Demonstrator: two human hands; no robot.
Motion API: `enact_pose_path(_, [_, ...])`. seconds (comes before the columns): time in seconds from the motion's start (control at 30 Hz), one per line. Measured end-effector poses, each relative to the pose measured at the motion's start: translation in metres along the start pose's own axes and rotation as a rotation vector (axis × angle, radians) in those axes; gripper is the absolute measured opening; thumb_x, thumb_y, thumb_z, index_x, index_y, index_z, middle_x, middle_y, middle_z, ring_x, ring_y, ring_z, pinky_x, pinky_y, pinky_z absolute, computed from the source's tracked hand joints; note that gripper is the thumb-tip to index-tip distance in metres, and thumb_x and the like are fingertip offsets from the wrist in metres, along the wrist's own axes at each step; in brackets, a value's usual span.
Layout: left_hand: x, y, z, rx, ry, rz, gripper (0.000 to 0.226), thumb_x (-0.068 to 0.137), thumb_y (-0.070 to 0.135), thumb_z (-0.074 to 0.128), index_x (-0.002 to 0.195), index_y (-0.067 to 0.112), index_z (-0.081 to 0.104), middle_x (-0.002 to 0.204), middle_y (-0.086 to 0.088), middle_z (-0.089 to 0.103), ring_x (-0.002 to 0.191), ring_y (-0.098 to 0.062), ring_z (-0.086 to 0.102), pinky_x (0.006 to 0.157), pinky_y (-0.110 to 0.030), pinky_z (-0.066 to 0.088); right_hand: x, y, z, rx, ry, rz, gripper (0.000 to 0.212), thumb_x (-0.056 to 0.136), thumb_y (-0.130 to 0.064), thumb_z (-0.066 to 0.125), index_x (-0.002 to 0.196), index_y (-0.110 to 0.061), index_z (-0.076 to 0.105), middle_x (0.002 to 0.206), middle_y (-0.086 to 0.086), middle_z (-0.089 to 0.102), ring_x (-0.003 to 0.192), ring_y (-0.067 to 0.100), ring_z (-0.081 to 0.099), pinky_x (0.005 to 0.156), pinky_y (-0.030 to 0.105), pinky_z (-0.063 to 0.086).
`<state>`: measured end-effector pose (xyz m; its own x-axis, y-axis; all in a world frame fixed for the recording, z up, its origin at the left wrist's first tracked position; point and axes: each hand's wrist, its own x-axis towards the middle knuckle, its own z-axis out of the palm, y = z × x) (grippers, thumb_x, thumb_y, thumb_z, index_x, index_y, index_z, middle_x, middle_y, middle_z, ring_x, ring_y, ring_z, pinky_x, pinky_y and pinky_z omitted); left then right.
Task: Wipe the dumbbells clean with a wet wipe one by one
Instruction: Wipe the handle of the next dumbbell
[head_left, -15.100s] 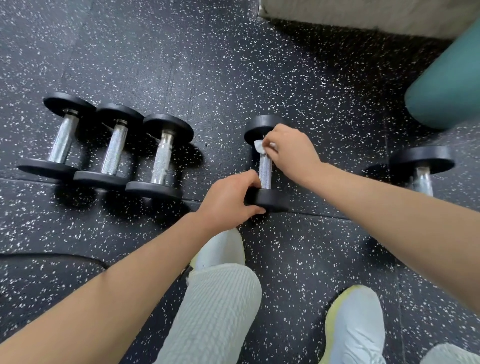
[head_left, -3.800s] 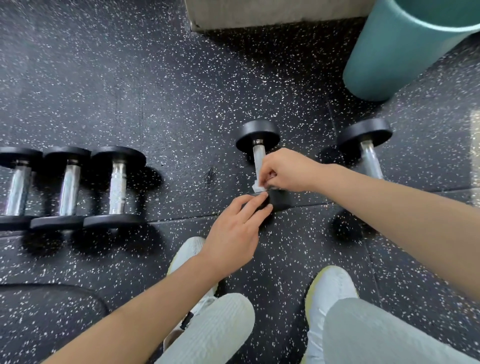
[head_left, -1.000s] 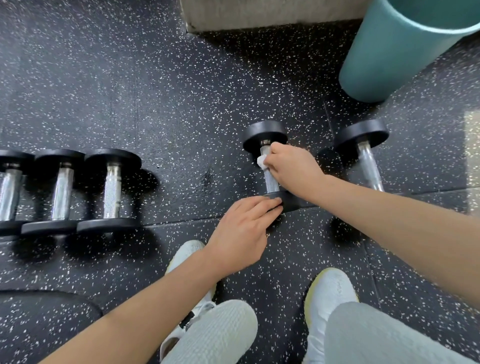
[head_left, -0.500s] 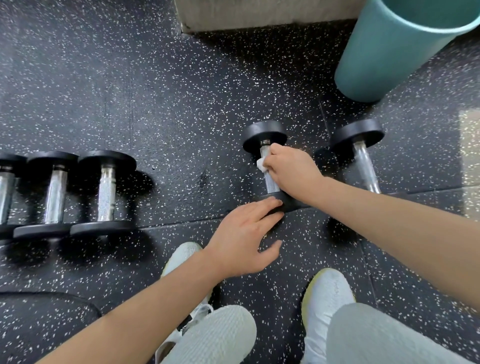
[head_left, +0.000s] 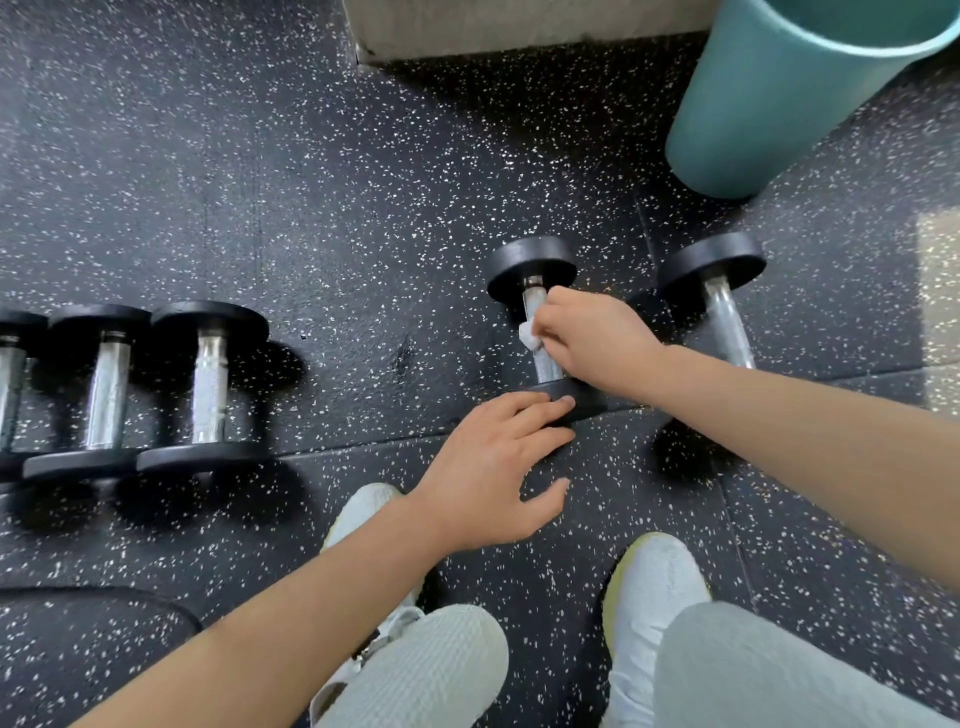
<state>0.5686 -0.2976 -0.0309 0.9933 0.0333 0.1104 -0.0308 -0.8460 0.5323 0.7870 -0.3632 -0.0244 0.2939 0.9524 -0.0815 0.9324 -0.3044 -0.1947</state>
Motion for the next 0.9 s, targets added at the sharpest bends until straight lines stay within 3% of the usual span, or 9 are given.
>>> enact_pose_path(0.23, [0.005,0.004,0.001,0.025,-0.047,0.038,0.038,0.091,0.034,0.066,0.124,0.015,0.073,0.153,-0.003,0.055,0.141,-0.022,0.051,0.116,-0.041,0.039,0.03,0.013,-0.011,0.114,-0.007,0.16,0.02,0.097,-0.023,0.055,0.104,-0.026,0.073,0.108,-0.003,0.062,0.094,0.025,0.062,0.079,0.04,0.051])
enact_pose_path(0.33, [0.004,0.005,0.0,0.014,-0.027,0.039,0.033,0.089,0.029,0.069,0.118,0.014,0.074,0.144,-0.007,0.058,0.127,-0.023,0.055,0.108,-0.037,0.044,0.012,0.008,-0.012,0.162,-0.045,0.172,0.017,0.091,-0.02,0.059,0.095,-0.029,0.073,0.099,-0.007,0.062,0.089,0.023,0.062,0.076,0.038,0.051])
enact_pose_path(0.47, [0.004,0.005,-0.003,0.01,-0.016,0.041,0.031,0.09,0.029,0.068,0.117,0.014,0.074,0.14,-0.006,0.06,0.119,-0.02,0.054,0.107,-0.033,0.041,-0.006,0.008,-0.019,0.178,-0.222,0.095,0.018,0.086,-0.019,0.063,0.088,-0.033,0.074,0.088,-0.015,0.063,0.085,0.013,0.061,0.074,0.034,0.05])
enact_pose_path(0.73, [0.004,0.007,-0.003,0.006,-0.015,-0.009,0.031,0.09,0.032,0.066,0.116,0.018,0.074,0.141,0.002,0.061,0.135,-0.023,0.052,0.113,-0.043,0.039,0.016,0.008,-0.013,0.163,-0.055,0.184,0.019,0.091,-0.022,0.06,0.095,-0.032,0.076,0.098,-0.008,0.064,0.091,0.022,0.061,0.074,0.034,0.047])
enact_pose_path(0.9, [0.004,0.004,-0.007,-0.017,-0.016,0.001,0.03,0.088,0.029,0.067,0.115,0.017,0.075,0.141,0.001,0.062,0.131,-0.021,0.055,0.115,-0.035,0.037,-0.004,0.007,-0.013,0.2,-0.241,0.112,0.021,0.082,-0.018,0.063,0.085,-0.034,0.077,0.085,-0.014,0.068,0.083,0.012,0.063,0.073,0.032,0.051])
